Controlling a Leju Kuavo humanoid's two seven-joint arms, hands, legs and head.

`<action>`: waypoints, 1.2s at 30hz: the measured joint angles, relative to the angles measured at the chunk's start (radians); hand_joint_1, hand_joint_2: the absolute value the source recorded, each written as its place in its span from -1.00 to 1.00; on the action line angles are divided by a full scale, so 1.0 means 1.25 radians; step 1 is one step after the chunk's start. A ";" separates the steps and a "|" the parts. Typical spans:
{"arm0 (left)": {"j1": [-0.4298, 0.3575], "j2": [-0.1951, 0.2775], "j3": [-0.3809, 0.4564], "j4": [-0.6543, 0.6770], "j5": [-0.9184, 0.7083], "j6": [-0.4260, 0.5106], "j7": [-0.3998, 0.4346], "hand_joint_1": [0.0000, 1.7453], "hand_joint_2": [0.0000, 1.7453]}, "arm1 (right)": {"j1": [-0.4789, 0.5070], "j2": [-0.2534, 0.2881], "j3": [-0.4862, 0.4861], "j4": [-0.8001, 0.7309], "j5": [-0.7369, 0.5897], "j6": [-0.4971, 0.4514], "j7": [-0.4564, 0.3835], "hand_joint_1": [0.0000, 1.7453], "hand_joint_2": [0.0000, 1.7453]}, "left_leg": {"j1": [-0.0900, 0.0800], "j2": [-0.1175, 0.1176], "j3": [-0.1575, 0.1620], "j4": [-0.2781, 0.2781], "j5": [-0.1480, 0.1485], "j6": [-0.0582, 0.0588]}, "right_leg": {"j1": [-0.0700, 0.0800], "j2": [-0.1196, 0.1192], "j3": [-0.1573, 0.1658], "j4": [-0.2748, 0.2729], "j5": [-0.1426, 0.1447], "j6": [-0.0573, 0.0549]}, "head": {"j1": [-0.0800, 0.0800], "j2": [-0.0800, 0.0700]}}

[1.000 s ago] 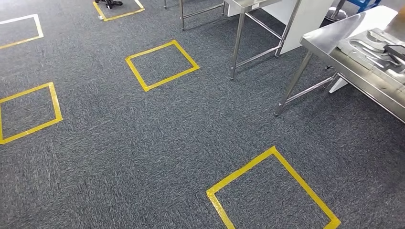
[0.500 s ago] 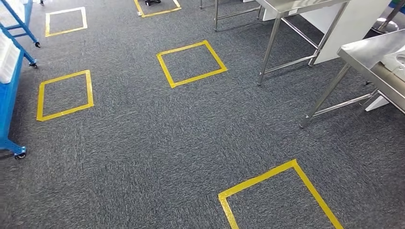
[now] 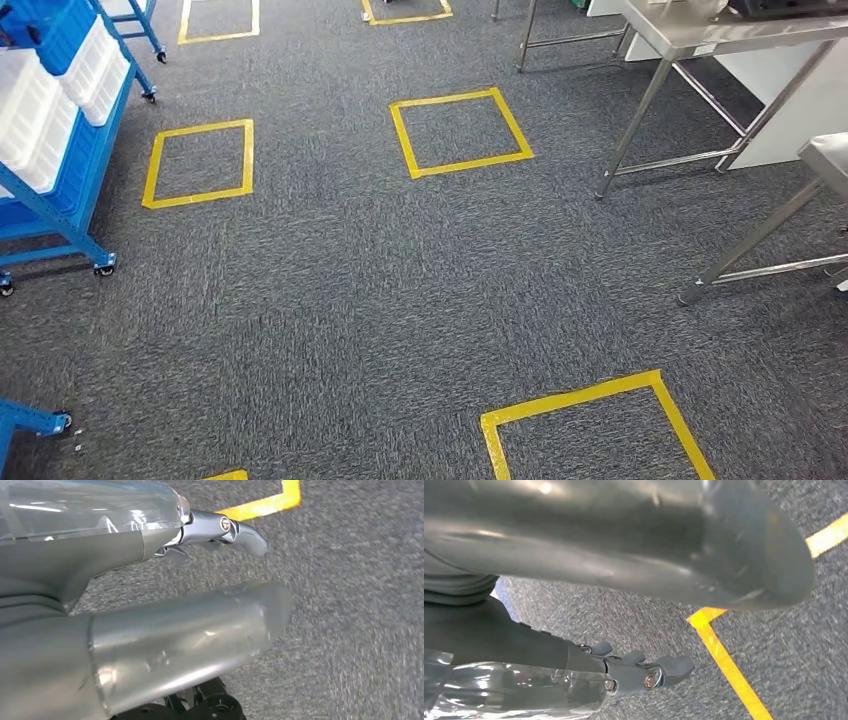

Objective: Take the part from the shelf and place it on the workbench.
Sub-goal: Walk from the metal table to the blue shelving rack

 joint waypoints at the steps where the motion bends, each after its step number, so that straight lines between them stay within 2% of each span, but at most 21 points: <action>1: -0.001 0.000 0.000 0.000 -0.001 0.000 0.000 -1.00 -1.00 | 0.000 0.000 -0.001 0.000 0.001 0.000 0.000 -1.00 -1.00 | 0.002 -0.008 0.001 -0.004 0.004 0.006 | -0.002 0.023 -0.011 0.027 -0.020 0.003 | 0.002 0.000; 3: -0.004 0.000 0.000 0.000 -0.005 0.000 0.001 -1.00 -1.00 | 0.003 0.000 -0.004 -0.001 0.004 0.000 0.002 -1.00 -1.00 | 0.002 -0.024 -0.003 -0.006 0.009 0.013 | -0.004 0.068 -0.059 0.127 -0.076 0.004 | 0.005 0.000; 4: -0.005 0.000 0.000 0.000 -0.007 0.000 0.001 -1.00 -1.00 | 0.004 0.000 -0.005 -0.001 0.006 0.000 0.003 -1.00 -1.00 | 0.001 -0.034 -0.005 -0.006 0.010 0.015 | -0.004 0.077 -0.086 0.180 -0.097 0.004 | 0.006 0.000; 6: -0.005 0.000 -0.001 0.000 -0.011 0.001 0.001 -1.00 -1.00 | 0.005 0.000 -0.008 -0.001 0.010 0.001 0.005 -1.00 -1.00 | 0.000 -0.056 -0.006 -0.005 0.011 0.015 | -0.004 0.081 -0.109 0.217 -0.091 0.004 | 0.006 0.000; 8: -0.004 0.000 -0.001 0.000 -0.013 0.002 0.002 -1.00 -1.00 | 0.005 0.000 -0.010 -0.002 0.013 0.002 0.005 -1.00 -1.00 | 0.001 -0.079 -0.003 -0.003 0.011 0.014 | -0.006 0.094 -0.076 0.137 -0.029 0.001 | 0.006 0.000; 10: -0.005 -0.002 -0.002 0.000 -0.014 0.004 0.002 -1.00 -1.00 | 0.005 0.000 -0.013 -0.003 0.015 0.002 0.006 -1.00 -1.00 | 0.000 -0.100 -0.006 0.002 0.010 0.007 | -0.006 0.130 -0.034 0.036 0.018 -0.004 | 0.005 0.000; 12: -0.006 -0.003 -0.003 0.000 -0.015 0.005 0.002 -1.00 -1.00 | 0.004 0.000 -0.016 -0.005 0.017 0.003 0.006 -1.00 -1.00 | 0.001 -0.119 -0.012 0.004 0.010 -0.004 | -0.004 0.146 -0.021 -0.001 0.025 -0.010 | 0.006 0.000; 13: -0.005 -0.003 -0.003 0.000 -0.016 0.005 0.002 -1.00 -1.00 | 0.003 0.000 -0.017 -0.006 0.018 0.003 0.006 -1.00 -1.00 | 0.003 -0.128 -0.016 0.003 0.012 -0.011 | -0.003 0.137 -0.020 -0.004 0.026 -0.013 | 0.006 0.000; 15: -0.001 -0.003 -0.003 0.000 -0.020 0.006 0.003 -1.00 -1.00 | 0.002 0.001 -0.019 -0.006 0.021 0.004 0.006 -1.00 -1.00 | 0.004 -0.111 -0.021 0.013 0.006 -0.018 | -0.004 0.118 -0.013 -0.016 0.032 -0.024 | 0.005 0.000; 18: -0.004 -0.004 -0.003 0.001 -0.025 0.010 0.003 -1.00 -1.00 | 0.004 0.002 -0.024 -0.007 0.028 0.007 0.007 -1.00 -1.00 | 0.004 -0.041 -0.075 0.128 -0.062 -0.027 | -0.004 0.081 -0.006 -0.027 0.035 -0.037 | -0.001 0.000; 20: -0.006 -0.004 -0.004 0.001 -0.026 0.013 0.004 -1.00 -1.00 | 0.005 0.002 -0.027 -0.007 0.031 0.010 0.008 -1.00 -1.00 | 0.008 -0.030 -0.119 0.221 -0.098 -0.034 | -0.001 0.055 -0.006 -0.027 0.032 -0.038 | -0.003 0.000; 21: -0.005 -0.004 -0.004 0.001 -0.026 0.014 0.004 -1.00 -1.00 | 0.004 0.002 -0.027 -0.007 0.032 0.012 0.008 -1.00 -1.00 | 0.010 -0.028 -0.123 0.231 -0.095 -0.037 | -0.001 0.044 -0.005 -0.026 0.030 -0.037 | -0.003 0.000; 22: -0.004 -0.004 -0.004 0.001 -0.027 0.014 0.004 -1.00 -1.00 | 0.004 0.002 -0.028 -0.007 0.033 0.013 0.007 -1.00 -1.00 | 0.013 -0.024 -0.109 0.207 -0.076 -0.039 | -0.001 0.034 -0.003 -0.025 0.028 -0.034 | -0.004 0.000; 25: -0.005 -0.004 -0.004 0.001 -0.027 0.014 0.004 -1.00 -1.00 | 0.003 0.003 -0.030 -0.008 0.037 0.015 0.007 -1.00 -1.00 | 0.015 0.012 -0.025 0.051 -0.009 -0.040 | 0.000 0.007 0.004 -0.017 0.016 -0.021 | -0.003 0.000; 27: -0.005 -0.004 -0.004 0.001 -0.027 0.014 0.004 -1.00 -1.00 | 0.001 0.002 -0.031 -0.009 0.039 0.016 0.006 -1.00 -1.00 | 0.011 0.020 -0.007 0.015 -0.003 -0.030 | 0.003 -0.003 0.008 -0.014 0.010 -0.011 | 0.000 0.000; 28: -0.004 -0.004 -0.004 0.002 -0.028 0.015 0.004 -1.00 -1.00 | -0.001 0.002 -0.032 -0.010 0.039 0.016 0.005 -1.00 -1.00 | 0.009 0.012 -0.009 0.015 -0.002 -0.023 | 0.003 -0.008 0.010 -0.014 0.010 -0.007 | 0.001 0.000; 29: -0.003 -0.004 -0.004 0.002 -0.028 0.015 0.004 -1.00 -1.00 | -0.004 0.003 -0.032 -0.010 0.040 0.016 0.005 -1.00 -1.00 | 0.009 0.005 -0.010 0.014 -0.001 -0.017 | 0.001 -0.009 0.011 -0.014 0.008 -0.002 | 0.002 0.000; 31: -0.003 -0.004 -0.004 0.002 -0.027 0.016 0.004 -1.00 -1.00 | -0.006 0.003 -0.032 -0.010 0.040 0.016 0.005 -1.00 -1.00 | 0.009 -0.009 -0.010 0.009 0.003 -0.005 | -0.004 0.019 0.003 0.009 -0.014 0.005 | 0.005 0.000; 33: -0.005 -0.004 -0.004 0.002 -0.027 0.016 0.004 -1.00 -1.00 | -0.004 0.003 -0.033 -0.010 0.040 0.016 0.005 -1.00 -1.00 | 0.007 -0.024 -0.010 0.006 0.007 0.004 | -0.005 0.062 -0.040 0.098 -0.065 0.006 | 0.009 0.000; 34: -0.007 -0.004 -0.004 0.002 -0.027 0.017 0.004 -1.00 -1.00 | -0.003 0.003 -0.034 -0.010 0.040 0.016 0.005 -1.00 -1.00 | 0.005 -0.032 -0.011 0.006 0.007 0.007 | -0.004 0.072 -0.071 0.156 -0.089 0.004 | 0.010 0.000; 36: -0.007 -0.004 -0.004 0.002 -0.028 0.017 0.004 -1.00 -1.00 | -0.001 0.003 -0.036 -0.010 0.041 0.016 0.006 -1.00 -1.00 | 0.000 -0.054 -0.011 0.006 0.008 0.010 | -0.002 0.079 -0.111 0.220 -0.094 -0.002 | 0.010 0.000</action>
